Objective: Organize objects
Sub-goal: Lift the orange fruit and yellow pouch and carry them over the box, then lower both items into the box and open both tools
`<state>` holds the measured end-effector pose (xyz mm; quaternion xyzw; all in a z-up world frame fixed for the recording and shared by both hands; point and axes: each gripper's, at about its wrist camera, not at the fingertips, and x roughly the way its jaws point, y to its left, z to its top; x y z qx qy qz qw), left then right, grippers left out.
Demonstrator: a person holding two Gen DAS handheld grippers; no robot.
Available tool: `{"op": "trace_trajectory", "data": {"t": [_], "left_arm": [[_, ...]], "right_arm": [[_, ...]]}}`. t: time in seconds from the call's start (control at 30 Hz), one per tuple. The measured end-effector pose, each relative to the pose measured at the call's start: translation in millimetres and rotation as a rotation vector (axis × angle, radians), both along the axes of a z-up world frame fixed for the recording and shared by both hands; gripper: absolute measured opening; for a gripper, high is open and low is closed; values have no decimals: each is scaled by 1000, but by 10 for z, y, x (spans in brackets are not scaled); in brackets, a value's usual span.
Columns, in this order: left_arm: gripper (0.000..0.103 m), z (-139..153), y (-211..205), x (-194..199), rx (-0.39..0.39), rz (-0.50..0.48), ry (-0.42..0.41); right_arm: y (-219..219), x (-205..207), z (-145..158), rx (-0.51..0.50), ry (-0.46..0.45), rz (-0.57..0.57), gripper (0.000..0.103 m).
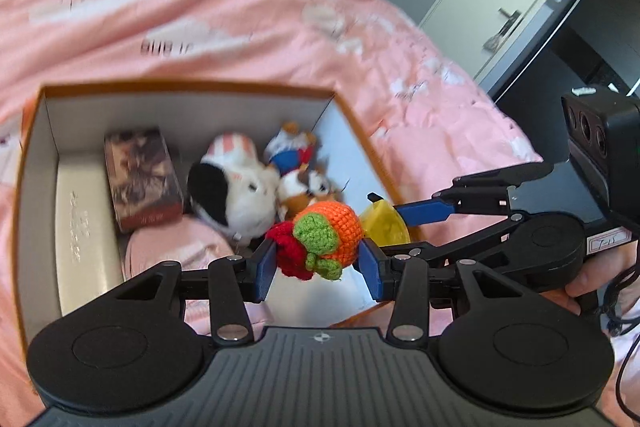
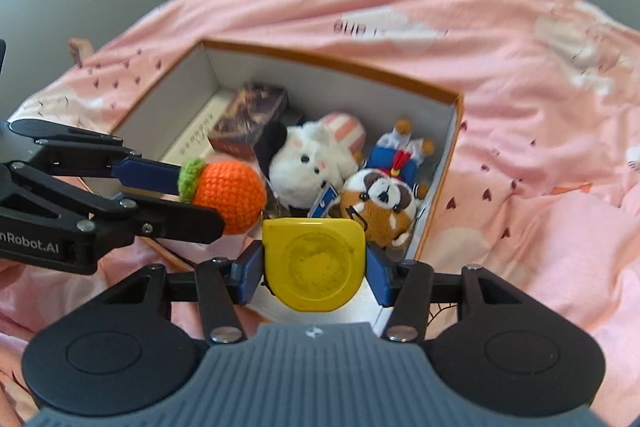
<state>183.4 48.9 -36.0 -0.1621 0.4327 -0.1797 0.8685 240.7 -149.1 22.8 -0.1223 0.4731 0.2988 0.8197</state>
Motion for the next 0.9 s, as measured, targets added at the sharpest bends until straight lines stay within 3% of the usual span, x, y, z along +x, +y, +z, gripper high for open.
{"op": "trace_trajectory", "data": {"t": [0.13,0.33,0.53,0.73,0.9], "left_arm": [[51,-114,-6,156,36,-32,68],[51,-203,-160,296,179,-135,95],[51,-276,-268,335,257,-222,103],[51,-316,-350,380,301,-255,101],[51,-338,-406,415,322,-255,115]], "right_arm": [[121,163,-181,-78,64,61,55],[260,329,-358,-162,150,163,55],[409,327,-427,-264,146,255,55],[411,326,-428,-279,145,268,56],[359,299,-378,-269,141,268,67]]}}
